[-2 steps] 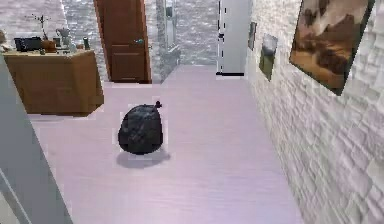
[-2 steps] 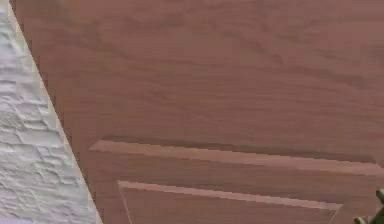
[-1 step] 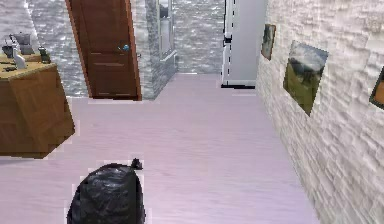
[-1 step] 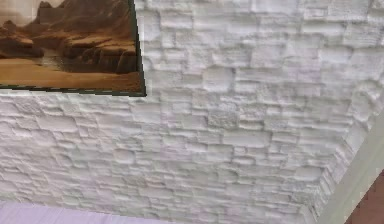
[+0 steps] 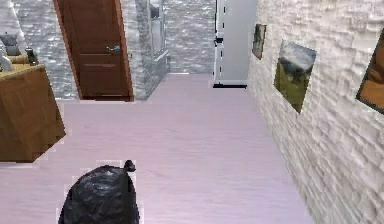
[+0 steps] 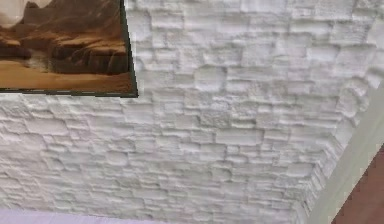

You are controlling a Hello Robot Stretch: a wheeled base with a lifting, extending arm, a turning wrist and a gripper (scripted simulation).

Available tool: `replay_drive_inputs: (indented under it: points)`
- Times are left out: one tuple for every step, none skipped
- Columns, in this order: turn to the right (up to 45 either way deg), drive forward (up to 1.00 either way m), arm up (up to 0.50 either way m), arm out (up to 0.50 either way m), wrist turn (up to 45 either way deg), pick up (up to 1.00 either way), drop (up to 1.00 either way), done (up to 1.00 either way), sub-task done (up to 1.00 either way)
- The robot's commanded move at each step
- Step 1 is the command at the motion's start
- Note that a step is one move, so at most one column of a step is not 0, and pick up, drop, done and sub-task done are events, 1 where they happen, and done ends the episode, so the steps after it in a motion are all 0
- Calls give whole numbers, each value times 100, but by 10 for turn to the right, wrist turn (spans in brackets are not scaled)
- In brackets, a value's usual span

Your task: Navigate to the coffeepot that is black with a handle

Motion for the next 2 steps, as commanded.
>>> replay_drive_inputs:
  points:
    - [360, 0, 0, 0, 0, 0, 0, 0, 0]
    - [0, 50, 0, 0, 0, 0, 0, 0, 0]
